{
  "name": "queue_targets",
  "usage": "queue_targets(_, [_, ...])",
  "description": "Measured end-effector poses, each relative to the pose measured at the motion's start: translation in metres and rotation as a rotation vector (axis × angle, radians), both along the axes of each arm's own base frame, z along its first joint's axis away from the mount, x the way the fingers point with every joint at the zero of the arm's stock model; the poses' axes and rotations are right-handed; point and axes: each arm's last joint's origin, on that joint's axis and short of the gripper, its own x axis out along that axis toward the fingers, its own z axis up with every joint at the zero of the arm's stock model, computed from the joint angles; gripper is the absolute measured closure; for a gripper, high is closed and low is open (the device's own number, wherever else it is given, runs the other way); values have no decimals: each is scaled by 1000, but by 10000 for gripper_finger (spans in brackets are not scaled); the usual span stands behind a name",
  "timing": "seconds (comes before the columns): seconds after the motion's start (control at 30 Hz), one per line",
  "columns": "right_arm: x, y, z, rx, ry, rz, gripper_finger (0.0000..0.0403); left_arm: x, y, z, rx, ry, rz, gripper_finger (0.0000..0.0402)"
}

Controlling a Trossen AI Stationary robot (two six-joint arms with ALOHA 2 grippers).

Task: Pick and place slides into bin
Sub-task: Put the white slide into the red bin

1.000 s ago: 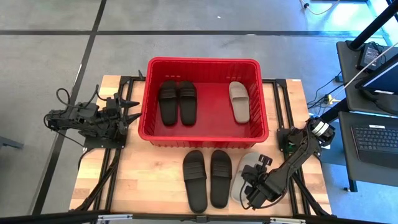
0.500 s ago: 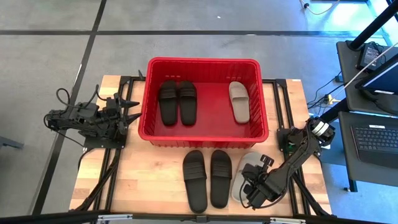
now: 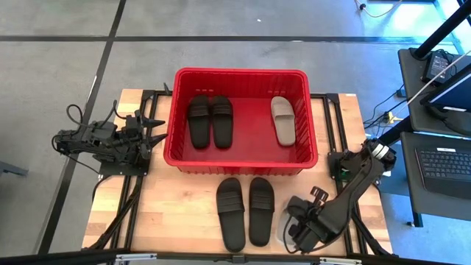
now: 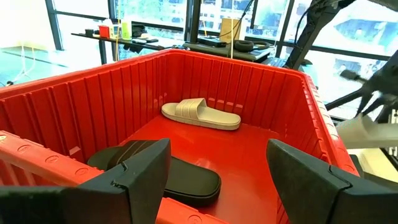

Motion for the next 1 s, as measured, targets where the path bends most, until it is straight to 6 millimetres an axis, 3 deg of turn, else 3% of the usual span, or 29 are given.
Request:
queue_targets(0.17, [13, 6, 50, 89, -149, 56, 391, 0, 0, 0, 0, 0, 0, 141])
queue_targets(0.33, [29, -3, 107, 90, -387, 114, 391, 0, 0, 0, 0, 0, 0, 141])
queue_targets(0.6, [48, -45, 180, -230, -679, 293, 391, 0, 0, 0, 0, 0, 0, 141])
queue_targets(0.8, [73, -101, 194, -536, -587, 367, 391, 0, 0, 0, 0, 0, 0, 141])
queue_targets(1.0, [101, -172, 168, -688, -296, 341, 391, 0, 0, 0, 0, 0, 0, 141])
